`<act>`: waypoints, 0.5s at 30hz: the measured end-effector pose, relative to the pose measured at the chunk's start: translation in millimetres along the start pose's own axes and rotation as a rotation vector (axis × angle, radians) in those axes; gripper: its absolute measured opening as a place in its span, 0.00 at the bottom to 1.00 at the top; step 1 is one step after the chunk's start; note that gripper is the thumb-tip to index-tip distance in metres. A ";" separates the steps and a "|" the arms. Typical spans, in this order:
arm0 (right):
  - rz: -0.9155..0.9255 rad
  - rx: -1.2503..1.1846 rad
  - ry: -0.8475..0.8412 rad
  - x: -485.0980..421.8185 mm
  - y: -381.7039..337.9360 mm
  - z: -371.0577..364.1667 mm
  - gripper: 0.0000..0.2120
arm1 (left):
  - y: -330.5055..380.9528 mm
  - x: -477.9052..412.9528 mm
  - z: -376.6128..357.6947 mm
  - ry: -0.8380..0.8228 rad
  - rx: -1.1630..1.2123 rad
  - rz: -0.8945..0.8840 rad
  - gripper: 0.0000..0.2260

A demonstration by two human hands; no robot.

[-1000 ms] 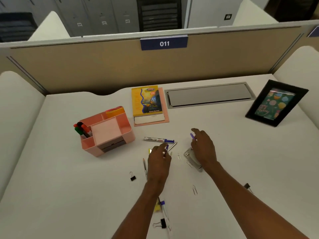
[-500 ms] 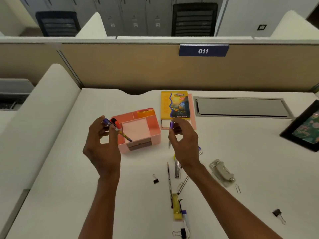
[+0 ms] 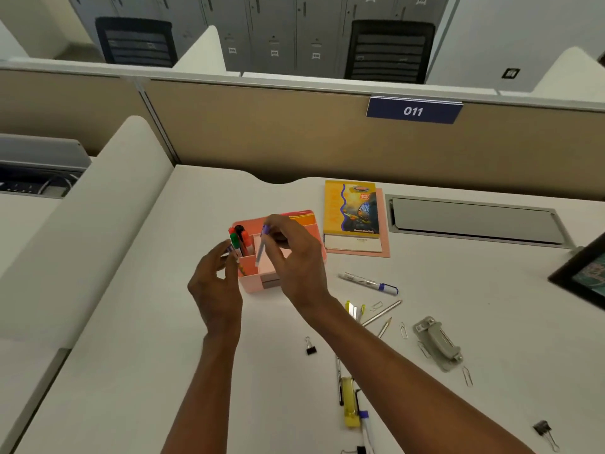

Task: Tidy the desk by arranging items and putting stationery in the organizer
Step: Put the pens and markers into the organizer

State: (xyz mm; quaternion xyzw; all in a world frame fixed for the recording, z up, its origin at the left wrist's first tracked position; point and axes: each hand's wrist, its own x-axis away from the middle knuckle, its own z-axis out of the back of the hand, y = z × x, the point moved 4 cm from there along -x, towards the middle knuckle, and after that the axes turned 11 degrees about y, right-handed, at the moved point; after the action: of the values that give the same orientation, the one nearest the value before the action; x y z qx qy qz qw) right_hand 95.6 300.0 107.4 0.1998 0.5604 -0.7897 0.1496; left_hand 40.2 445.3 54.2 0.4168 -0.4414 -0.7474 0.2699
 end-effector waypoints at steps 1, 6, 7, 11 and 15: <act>0.002 0.002 -0.014 -0.5 0.4 -5.6 0.10 | -4.4 0.5 -1.6 -0.011 -0.002 0.027 0.12; 0.021 0.084 -0.114 0.4 9.8 -34.0 0.11 | -19.0 -0.2 -7.5 -0.042 -0.039 0.095 0.12; 0.018 0.101 -0.131 1.0 11.7 -38.5 0.11 | -19.5 -1.5 -8.0 -0.042 -0.047 0.086 0.12; -0.007 0.192 -0.221 5.0 19.6 -53.3 0.12 | -19.6 -5.6 -7.7 -0.019 -0.075 0.082 0.14; -0.022 0.368 -0.319 9.1 30.6 -67.5 0.12 | -21.0 -6.6 -5.2 0.018 -0.160 0.052 0.18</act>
State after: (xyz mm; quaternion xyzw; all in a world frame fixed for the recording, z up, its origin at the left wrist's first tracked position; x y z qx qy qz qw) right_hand 111.7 353.7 58.0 0.0906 0.3785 -0.9016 0.1888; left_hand 47.3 457.9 36.8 0.3888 -0.3887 -0.7692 0.3256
